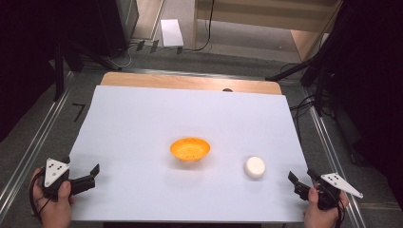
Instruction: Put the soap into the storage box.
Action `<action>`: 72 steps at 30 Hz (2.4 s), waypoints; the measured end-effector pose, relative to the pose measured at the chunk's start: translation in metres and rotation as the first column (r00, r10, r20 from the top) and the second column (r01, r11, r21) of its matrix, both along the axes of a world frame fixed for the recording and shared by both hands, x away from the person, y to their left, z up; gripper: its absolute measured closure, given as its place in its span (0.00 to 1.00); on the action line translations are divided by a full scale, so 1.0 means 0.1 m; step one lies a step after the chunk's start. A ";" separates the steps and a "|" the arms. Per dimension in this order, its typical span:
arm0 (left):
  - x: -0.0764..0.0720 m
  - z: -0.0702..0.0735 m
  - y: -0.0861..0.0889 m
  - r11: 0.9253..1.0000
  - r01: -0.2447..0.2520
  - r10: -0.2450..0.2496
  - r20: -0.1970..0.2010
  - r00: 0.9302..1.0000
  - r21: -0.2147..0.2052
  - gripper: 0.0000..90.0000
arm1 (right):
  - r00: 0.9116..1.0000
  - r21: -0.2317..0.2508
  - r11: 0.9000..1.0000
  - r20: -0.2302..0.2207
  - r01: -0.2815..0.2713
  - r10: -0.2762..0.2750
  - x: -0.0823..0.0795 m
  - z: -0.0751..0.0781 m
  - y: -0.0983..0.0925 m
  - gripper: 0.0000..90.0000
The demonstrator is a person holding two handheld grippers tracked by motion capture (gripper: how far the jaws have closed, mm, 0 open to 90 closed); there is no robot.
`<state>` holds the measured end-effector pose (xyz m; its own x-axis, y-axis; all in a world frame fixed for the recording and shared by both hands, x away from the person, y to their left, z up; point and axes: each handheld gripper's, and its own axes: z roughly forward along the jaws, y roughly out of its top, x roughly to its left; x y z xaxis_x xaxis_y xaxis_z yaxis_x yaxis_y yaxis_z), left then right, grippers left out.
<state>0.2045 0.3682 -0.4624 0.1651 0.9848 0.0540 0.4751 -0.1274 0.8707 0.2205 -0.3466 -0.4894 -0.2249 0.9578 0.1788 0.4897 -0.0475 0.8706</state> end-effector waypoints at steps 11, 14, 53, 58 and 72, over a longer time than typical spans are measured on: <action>0.00 0.00 0.00 1.000 0.001 -0.001 -0.003 1.000 0.002 0.01 | 0.992 -0.066 0.994 -0.095 -0.086 0.080 0.09 0.03 0.11 0.15; 0.01 0.00 0.00 1.000 0.001 -0.001 -0.007 1.000 0.000 0.01 | 0.984 -0.099 0.987 -0.142 -0.124 0.110 0.14 0.08 0.16 0.11; 0.00 0.00 -0.02 1.000 0.005 -0.005 -0.004 1.000 0.023 0.01 | 0.854 -0.129 0.916 -0.429 -0.381 0.294 0.51 0.58 0.73 0.00; 0.01 0.00 -0.02 1.000 0.005 -0.004 -0.007 1.000 0.024 0.01 | 0.849 -0.124 0.912 -0.431 -0.392 0.307 0.53 0.59 0.76 0.00; 0.01 -0.01 -0.03 1.000 0.006 -0.006 -0.008 1.000 0.026 0.01 | 0.822 -0.125 0.889 -0.452 -0.441 0.345 0.64 0.61 1.00 0.01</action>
<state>0.2054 0.3652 -0.4629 0.1715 0.9821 0.0781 0.4807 -0.1526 0.8635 0.2849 -0.2462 -0.4279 -0.5437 0.8275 0.1403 0.7362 0.3898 0.5533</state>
